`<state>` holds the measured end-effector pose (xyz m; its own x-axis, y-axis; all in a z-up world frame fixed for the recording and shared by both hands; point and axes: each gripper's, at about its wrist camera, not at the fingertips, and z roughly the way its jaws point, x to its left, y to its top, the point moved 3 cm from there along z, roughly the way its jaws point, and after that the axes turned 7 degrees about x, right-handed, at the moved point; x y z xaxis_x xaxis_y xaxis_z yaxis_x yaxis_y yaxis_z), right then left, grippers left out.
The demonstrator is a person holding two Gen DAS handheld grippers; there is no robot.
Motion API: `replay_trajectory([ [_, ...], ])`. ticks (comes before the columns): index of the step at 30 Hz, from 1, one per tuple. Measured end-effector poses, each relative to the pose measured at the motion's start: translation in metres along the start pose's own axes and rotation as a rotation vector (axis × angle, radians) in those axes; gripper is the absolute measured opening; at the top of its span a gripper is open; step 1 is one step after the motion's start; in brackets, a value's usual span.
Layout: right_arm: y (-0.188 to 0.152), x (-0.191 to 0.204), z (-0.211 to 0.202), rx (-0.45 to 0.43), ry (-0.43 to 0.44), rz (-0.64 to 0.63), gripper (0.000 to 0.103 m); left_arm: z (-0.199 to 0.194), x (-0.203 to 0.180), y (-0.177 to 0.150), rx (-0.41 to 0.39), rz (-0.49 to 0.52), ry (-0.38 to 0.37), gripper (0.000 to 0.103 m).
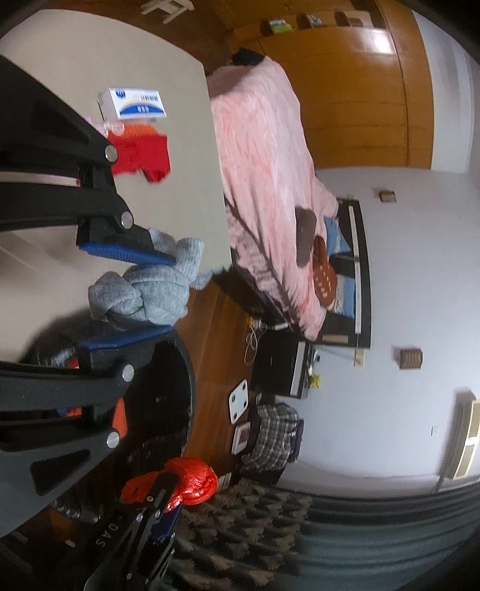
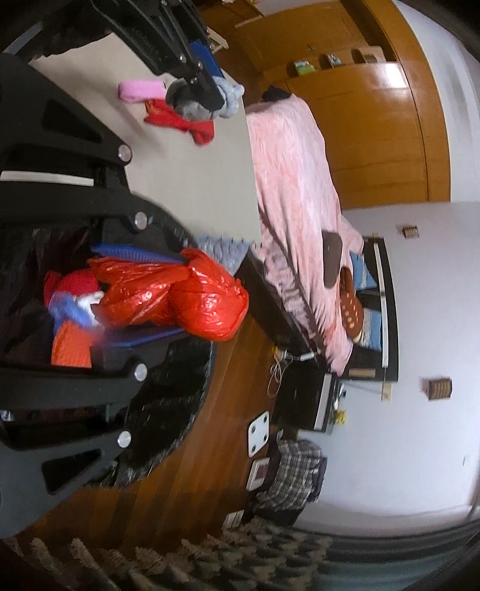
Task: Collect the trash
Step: 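Carry the grey cloth and red plastic bag over the bin and open both tools, then grasp the pink face mask with the left tool while the right tool grasps the white box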
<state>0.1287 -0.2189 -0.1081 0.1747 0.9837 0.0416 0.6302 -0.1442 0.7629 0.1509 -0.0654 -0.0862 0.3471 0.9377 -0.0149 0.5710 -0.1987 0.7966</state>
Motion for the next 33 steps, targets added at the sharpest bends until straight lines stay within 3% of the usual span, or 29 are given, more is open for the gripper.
replay_trajectory([
  [13, -0.027, -0.070, 0.002, 0.018, -0.104, 0.084, 0.031, 0.019, -0.068, 0.006, -0.010, 0.082, -0.116, 0.033],
  [21, -0.036, -0.096, 0.007, 0.043, -0.125, 0.114, 0.032, 0.043, -0.094, 0.003, 0.027, 0.118, -0.175, 0.033],
  [23, -0.038, -0.101, 0.010, 0.050, -0.133, 0.121, 0.033, 0.050, -0.099, 0.001, 0.048, 0.128, -0.206, 0.039],
  [25, -0.040, -0.103, 0.013, 0.057, -0.145, 0.126, 0.036, 0.053, -0.098, -0.001, 0.053, 0.123, -0.229, 0.055],
  [27, -0.042, -0.104, 0.016, 0.055, -0.166, 0.137, 0.047, 0.055, -0.097, -0.001, 0.051, 0.115, -0.233, 0.062],
  [28, -0.042, -0.103, 0.017, 0.054, -0.169, 0.138, 0.060, 0.054, -0.096, 0.000, 0.048, 0.113, -0.233, 0.065],
  [30, -0.044, -0.101, 0.020, 0.052, -0.177, 0.139, 0.074, 0.052, -0.087, -0.002, 0.042, 0.103, -0.214, 0.074],
  [31, -0.044, -0.099, 0.019, 0.040, -0.181, 0.135, 0.079, 0.051, -0.083, -0.003, 0.038, 0.096, -0.202, 0.082],
  [32, -0.044, -0.099, 0.020, 0.035, -0.181, 0.135, 0.090, 0.049, -0.076, -0.004, 0.032, 0.083, -0.185, 0.089],
  [33, -0.045, -0.098, 0.019, 0.031, -0.173, 0.133, 0.093, 0.047, -0.069, -0.005, 0.028, 0.072, -0.169, 0.091],
])
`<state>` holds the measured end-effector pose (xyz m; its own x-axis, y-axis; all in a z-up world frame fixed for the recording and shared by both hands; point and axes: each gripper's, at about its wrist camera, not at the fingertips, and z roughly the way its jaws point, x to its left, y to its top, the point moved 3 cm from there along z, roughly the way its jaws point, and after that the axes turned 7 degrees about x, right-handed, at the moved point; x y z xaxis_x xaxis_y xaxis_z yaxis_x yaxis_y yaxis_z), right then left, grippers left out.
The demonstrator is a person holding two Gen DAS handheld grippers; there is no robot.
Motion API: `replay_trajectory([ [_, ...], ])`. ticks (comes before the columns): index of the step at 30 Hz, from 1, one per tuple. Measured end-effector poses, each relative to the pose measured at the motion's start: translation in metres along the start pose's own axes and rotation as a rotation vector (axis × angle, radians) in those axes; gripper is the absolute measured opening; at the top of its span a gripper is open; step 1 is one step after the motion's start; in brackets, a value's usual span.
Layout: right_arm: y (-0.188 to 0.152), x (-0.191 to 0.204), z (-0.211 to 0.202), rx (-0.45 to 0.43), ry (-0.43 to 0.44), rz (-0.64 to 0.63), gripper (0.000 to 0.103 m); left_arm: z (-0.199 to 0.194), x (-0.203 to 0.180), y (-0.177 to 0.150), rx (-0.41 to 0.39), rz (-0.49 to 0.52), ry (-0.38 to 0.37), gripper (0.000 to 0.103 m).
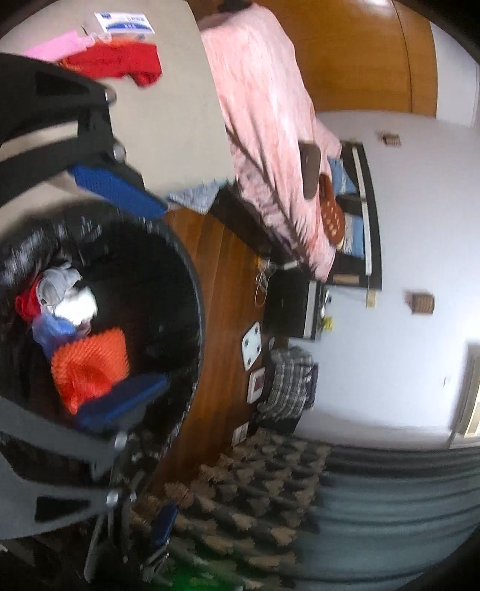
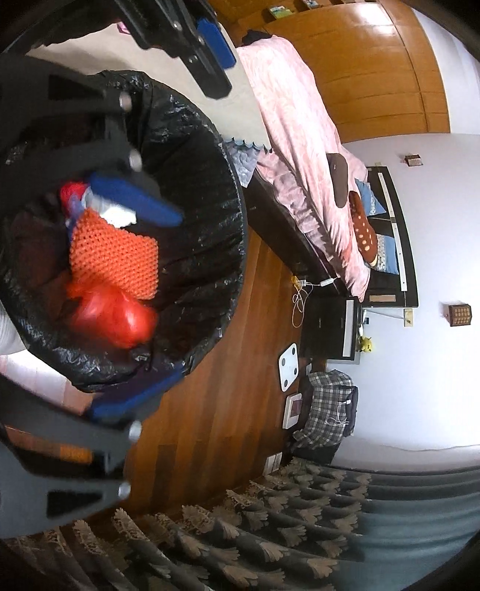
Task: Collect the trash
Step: 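Grasp the pink face mask with the left tool while the right tool grasps the white box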
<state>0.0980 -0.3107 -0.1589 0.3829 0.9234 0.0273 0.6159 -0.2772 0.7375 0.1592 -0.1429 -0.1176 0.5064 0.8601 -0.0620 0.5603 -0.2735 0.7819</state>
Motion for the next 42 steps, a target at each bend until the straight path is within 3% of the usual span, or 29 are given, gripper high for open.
replay_trajectory([
  [2, -0.002, -0.002, 0.002, 0.001, 0.009, -0.004, 0.095, -0.009, 0.019, -0.005, -0.005, -0.025, 0.045, 0.096],
  [7, 0.001, 0.014, -0.003, -0.005, 0.057, -0.027, 0.096, -0.030, 0.065, -0.024, 0.003, -0.080, 0.156, 0.097],
  [12, 0.002, 0.052, -0.012, -0.007, 0.136, -0.066, 0.096, -0.060, 0.125, -0.046, 0.007, -0.144, 0.287, 0.097],
  [18, -0.001, 0.121, -0.017, 0.012, 0.284, -0.174, 0.097, -0.089, 0.189, -0.074, 0.027, -0.217, 0.423, 0.097],
  [25, -0.011, 0.202, -0.016, 0.022, 0.376, -0.285, 0.097, -0.105, 0.238, -0.097, 0.045, -0.286, 0.521, 0.095],
  [31, -0.029, 0.255, -0.012, 0.057, 0.424, -0.365, 0.096, -0.102, 0.264, -0.113, 0.076, -0.331, 0.531, 0.093],
  [36, -0.036, 0.277, -0.002, 0.084, 0.441, -0.379, 0.096, -0.081, 0.262, -0.123, 0.124, -0.333, 0.476, 0.087],
  [42, -0.040, 0.286, 0.001, 0.085, 0.431, -0.376, 0.096, -0.057, 0.259, -0.125, 0.174, -0.326, 0.392, 0.067],
])
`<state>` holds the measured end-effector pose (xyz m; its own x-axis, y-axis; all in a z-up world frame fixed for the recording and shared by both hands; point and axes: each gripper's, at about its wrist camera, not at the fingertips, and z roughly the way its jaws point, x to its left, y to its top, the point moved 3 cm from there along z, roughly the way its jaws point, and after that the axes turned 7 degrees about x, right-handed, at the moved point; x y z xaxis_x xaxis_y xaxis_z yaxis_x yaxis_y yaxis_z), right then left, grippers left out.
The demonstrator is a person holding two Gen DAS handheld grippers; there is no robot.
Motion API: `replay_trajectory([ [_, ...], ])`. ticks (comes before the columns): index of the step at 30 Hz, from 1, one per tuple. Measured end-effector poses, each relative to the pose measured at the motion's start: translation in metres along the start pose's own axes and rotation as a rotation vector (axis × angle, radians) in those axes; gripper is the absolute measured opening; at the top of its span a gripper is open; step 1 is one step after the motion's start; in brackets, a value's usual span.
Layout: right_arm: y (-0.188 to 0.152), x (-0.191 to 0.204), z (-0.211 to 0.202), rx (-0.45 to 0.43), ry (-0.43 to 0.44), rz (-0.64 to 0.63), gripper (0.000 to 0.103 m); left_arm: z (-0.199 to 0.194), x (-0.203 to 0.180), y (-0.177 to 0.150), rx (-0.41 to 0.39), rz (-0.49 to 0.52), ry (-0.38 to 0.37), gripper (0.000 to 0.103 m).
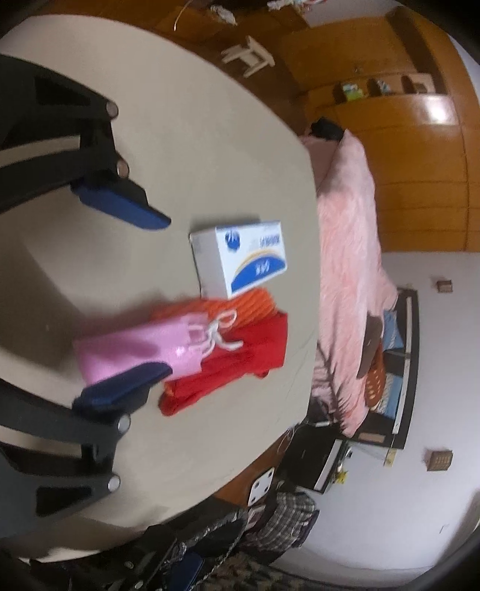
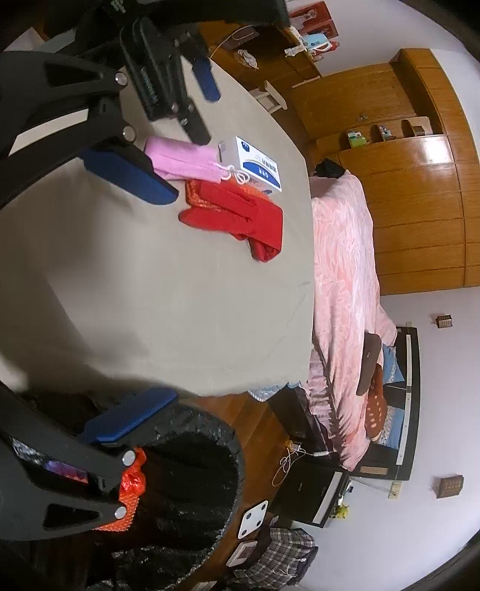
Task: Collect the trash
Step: 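Grasp the pink face mask with the left tool while the right tool grasps the white box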
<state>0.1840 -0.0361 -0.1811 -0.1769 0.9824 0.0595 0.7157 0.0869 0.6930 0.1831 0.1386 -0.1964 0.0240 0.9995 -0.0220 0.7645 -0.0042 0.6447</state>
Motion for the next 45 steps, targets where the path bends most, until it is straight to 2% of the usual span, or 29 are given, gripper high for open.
replay_trajectory([
  [3, 0.002, 0.005, 0.004, 0.000, -0.005, 0.004, 0.096, 0.008, -0.008, 0.002, 0.027, 0.027, -0.048, 0.055],
  [8, -0.001, -0.001, 0.004, 0.000, -0.005, 0.004, 0.096, 0.014, -0.017, 0.000, 0.065, 0.057, -0.107, 0.023],
  [9, -0.001, -0.002, 0.003, 0.000, -0.005, 0.003, 0.096, 0.014, -0.018, 0.000, 0.066, 0.058, -0.111, 0.021],
  [11, 0.000, -0.005, 0.004, -0.003, -0.005, 0.000, 0.096, 0.013, -0.020, 0.000, 0.061, 0.066, -0.109, 0.009],
  [13, 0.002, -0.005, 0.006, -0.003, -0.005, -0.004, 0.096, 0.010, -0.021, 0.000, 0.049, 0.062, -0.101, 0.006],
  [18, 0.006, -0.011, 0.004, -0.012, 0.000, -0.009, 0.096, -0.009, -0.013, 0.003, -0.009, 0.057, -0.072, 0.004],
  [23, 0.016, 0.000, 0.014, -0.016, 0.007, -0.011, 0.096, -0.026, 0.006, 0.010, -0.054, 0.031, -0.039, 0.004],
  [30, 0.031, 0.017, 0.027, -0.022, 0.028, -0.010, 0.096, -0.029, 0.044, 0.020, -0.083, -0.016, 0.045, 0.004],
  [37, 0.054, 0.052, 0.050, -0.033, 0.068, -0.013, 0.096, -0.026, 0.081, 0.027, -0.092, -0.043, 0.114, 0.004],
  [42, 0.071, 0.088, 0.071, -0.006, 0.122, -0.023, 0.084, -0.021, 0.112, 0.024, -0.082, -0.081, 0.149, 0.004],
  [45, 0.078, 0.107, 0.082, 0.009, 0.136, -0.038, 0.081, -0.019, 0.127, 0.021, -0.075, -0.096, 0.165, 0.004],
])
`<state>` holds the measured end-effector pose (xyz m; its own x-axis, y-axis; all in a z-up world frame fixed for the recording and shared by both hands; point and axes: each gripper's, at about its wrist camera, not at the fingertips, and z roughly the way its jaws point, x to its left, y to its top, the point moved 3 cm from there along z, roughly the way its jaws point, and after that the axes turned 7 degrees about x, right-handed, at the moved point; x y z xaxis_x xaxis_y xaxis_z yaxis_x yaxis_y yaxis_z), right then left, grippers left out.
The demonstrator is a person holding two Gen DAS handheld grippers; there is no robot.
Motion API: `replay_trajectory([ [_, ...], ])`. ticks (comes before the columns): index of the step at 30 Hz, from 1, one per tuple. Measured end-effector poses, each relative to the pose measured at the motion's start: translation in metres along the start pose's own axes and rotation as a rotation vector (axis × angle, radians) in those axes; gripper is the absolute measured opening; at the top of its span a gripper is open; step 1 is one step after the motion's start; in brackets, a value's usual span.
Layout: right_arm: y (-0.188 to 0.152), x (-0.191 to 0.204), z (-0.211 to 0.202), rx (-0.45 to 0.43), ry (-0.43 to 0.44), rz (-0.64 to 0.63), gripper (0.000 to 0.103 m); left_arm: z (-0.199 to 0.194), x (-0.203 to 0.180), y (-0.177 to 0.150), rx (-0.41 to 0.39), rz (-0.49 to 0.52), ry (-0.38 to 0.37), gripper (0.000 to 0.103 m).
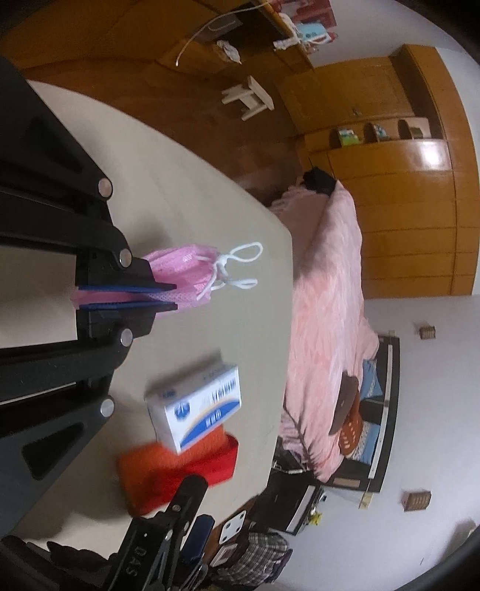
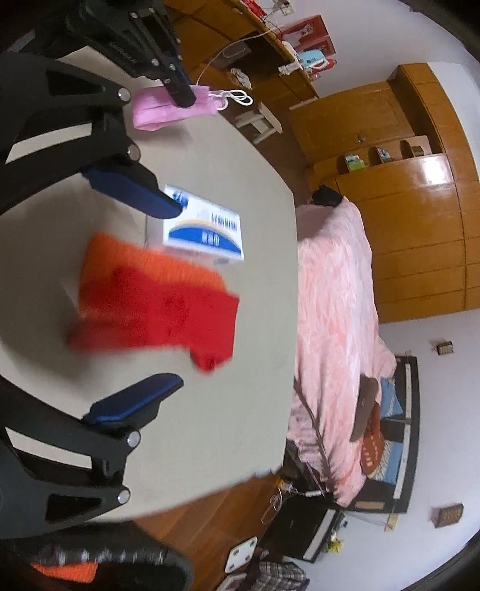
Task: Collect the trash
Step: 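Grasp the pink face mask with the left tool while the right tool grasps the white box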
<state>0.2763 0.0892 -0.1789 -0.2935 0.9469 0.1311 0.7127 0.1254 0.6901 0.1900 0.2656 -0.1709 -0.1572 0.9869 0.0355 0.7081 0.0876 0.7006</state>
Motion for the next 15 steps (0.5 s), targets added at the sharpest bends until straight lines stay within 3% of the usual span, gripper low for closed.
replay_trajectory([
  [15, 0.011, 0.060, 0.059, 0.103, -0.003, -0.070, 0.074, 0.015, 0.047, -0.007, 0.017, -0.074, 0.016, 0.004],
])
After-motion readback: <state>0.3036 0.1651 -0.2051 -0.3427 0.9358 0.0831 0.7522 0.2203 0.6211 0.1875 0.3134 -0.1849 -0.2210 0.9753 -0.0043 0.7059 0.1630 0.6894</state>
